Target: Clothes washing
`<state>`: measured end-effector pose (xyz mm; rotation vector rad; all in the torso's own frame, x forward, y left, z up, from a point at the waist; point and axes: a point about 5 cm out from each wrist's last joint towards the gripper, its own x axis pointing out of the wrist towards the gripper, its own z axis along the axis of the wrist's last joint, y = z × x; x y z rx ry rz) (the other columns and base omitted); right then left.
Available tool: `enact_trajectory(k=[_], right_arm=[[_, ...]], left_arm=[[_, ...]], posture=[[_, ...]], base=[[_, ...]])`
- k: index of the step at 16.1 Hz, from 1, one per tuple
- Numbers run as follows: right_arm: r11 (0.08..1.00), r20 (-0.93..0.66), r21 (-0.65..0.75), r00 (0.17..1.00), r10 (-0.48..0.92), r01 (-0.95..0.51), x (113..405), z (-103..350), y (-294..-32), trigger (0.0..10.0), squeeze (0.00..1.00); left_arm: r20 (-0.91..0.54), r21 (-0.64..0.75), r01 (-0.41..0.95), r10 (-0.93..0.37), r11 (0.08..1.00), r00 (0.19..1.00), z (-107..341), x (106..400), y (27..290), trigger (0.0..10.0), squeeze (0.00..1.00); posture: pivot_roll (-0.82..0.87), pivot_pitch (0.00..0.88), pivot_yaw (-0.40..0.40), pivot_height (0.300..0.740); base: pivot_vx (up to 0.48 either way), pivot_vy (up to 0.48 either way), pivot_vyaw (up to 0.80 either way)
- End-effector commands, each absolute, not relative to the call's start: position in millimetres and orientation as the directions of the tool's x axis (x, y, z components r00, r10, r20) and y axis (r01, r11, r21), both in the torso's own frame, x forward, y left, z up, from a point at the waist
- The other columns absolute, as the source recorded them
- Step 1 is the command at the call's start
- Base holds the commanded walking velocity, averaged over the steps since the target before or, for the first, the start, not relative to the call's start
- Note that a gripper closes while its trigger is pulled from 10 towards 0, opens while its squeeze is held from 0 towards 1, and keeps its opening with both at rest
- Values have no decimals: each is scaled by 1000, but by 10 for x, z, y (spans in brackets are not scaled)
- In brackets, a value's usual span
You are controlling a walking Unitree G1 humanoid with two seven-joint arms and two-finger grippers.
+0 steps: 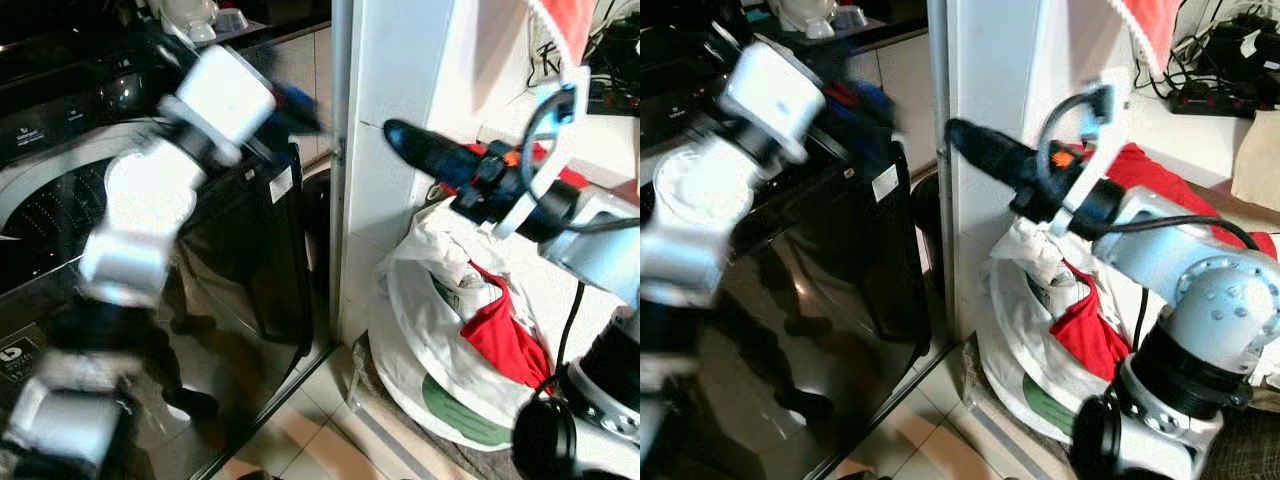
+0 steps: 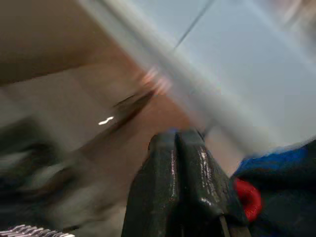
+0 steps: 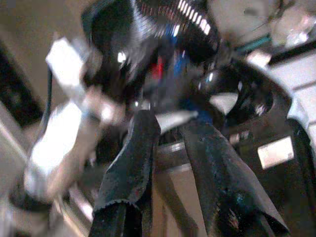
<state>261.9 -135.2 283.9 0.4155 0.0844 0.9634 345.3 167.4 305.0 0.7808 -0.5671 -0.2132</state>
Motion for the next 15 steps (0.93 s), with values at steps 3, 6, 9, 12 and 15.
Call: enact_trajectory(k=[3, 6, 9, 12, 15], right_arm=[[545, 13, 260, 567, 823, -797, 2561, 2766, -1215, 10000, 0], [609, -10, 156, 616, 788, -777, 2635, 2704, -1023, 10000, 0], [611, 3, 145, 618, 786, -778, 2636, 2664, -885, 10000, 0], [602, 4, 130, 608, 794, -788, 2601, 2597, -808, 10000, 0], [600, -15, 126, 604, 797, -790, 2585, 2563, -779, 10000, 0]], left_arm=[[398, 800, -257, -160, 542, 903, 3194, 3662, 2186, 0, 0], [168, 779, -174, 67, 603, 984, 2852, 3950, 2649, 0, 0], [-31, 787, -107, 212, 608, 977, 2476, 3986, 2809, 10000, 0], [-78, 703, -118, 241, 701, 967, 2393, 3990, 2849, 10000, 0], [-86, 648, -96, 197, 756, 977, 2471, 4022, 2798, 10000, 1000]], posture=[[-81, 0, 81, 740], [-79, 0, 74, 740], [-86, 0, 79, 740], [-94, 0, 83, 740], [-96, 0, 86, 740]], base=[[0, 0, 0], [0, 0, 0], [0, 0, 0], [0, 0, 0], [0, 0, 0]])
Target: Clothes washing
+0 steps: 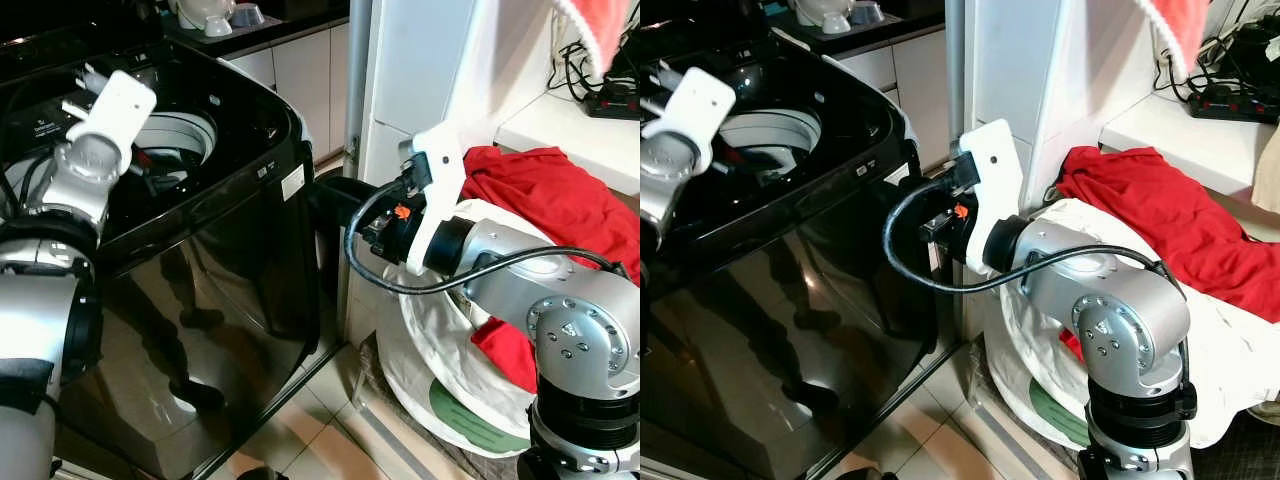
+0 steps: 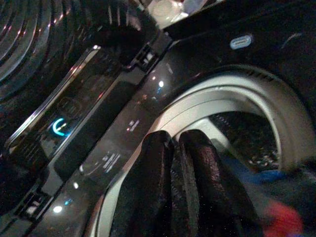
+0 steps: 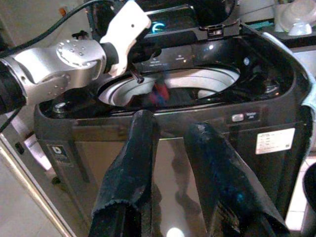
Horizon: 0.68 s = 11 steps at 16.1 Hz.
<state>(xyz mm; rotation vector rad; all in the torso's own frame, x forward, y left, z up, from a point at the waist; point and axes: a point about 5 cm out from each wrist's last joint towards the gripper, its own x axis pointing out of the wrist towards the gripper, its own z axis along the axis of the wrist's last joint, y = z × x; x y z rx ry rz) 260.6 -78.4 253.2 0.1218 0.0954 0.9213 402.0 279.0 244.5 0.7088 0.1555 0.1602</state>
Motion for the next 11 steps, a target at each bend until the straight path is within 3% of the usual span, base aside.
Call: enact_trajectory(k=[1, 5, 6, 7, 8, 9, 10, 11], right_arm=[[607, -28, 120, 609, 793, -785, 2595, 2540, -779, 10000, 0], [646, -39, 121, 646, 762, -754, 2655, 2509, -794, 10000, 0], [756, -91, 107, 751, 654, -645, 2787, 2443, -898, 10000, 0], [886, -182, -50, 877, 445, -461, 2965, 2307, -1104, 10000, 0], [914, -195, -112, 910, 365, -391, 3024, 2260, -1208, 10000, 0], [936, -240, -107, 922, 303, -335, 3068, 2191, -1327, 10000, 0], [953, -289, -138, 931, 222, -270, 3116, 2120, -1487, 10000, 1000], [968, -319, -157, 938, 138, -195, 3168, 2078, -1689, 10000, 1000]], left_arm=[[-89, 638, -78, 174, 766, 981, 2491, 4036, 2763, 10000, 1000], [-41, 615, -86, 141, 784, 989, 2603, 4071, 2688, 10000, 1000], [-15, 601, -92, 126, 794, 992, 2654, 4087, 2647, 10000, 1000], [-6, 497, -21, 27, 867, 1000, 2660, 4125, 2487, 10000, 1000], [0, 403, 54, -59, 914, 998, 2636, 4142, 2368, 10000, 961], [6, 326, 162, -174, 931, 985, 2585, 4151, 2215, 10000, 278], [15, 316, 304, -325, 899, 945, 2503, 4135, 2009, 10000, 0], [12, 404, 417, -461, 814, 888, 2371, 4074, 1783, 10000, 0]], posture=[[-95, 0, 86, 740], [-93, 0, 89, 740], [-95, 0, 96, 740], [-95, 0, 100, 740], [-97, 0, 104, 740], [-100, 0, 105, 740], [-101, 0, 101, 740], [-98, 0, 96, 740]], base=[[0, 0, 0], [0, 0, 0], [0, 0, 0], [0, 0, 0], [0, 0, 0], [0, 0, 0], [0, 0, 0], [0, 0, 0]])
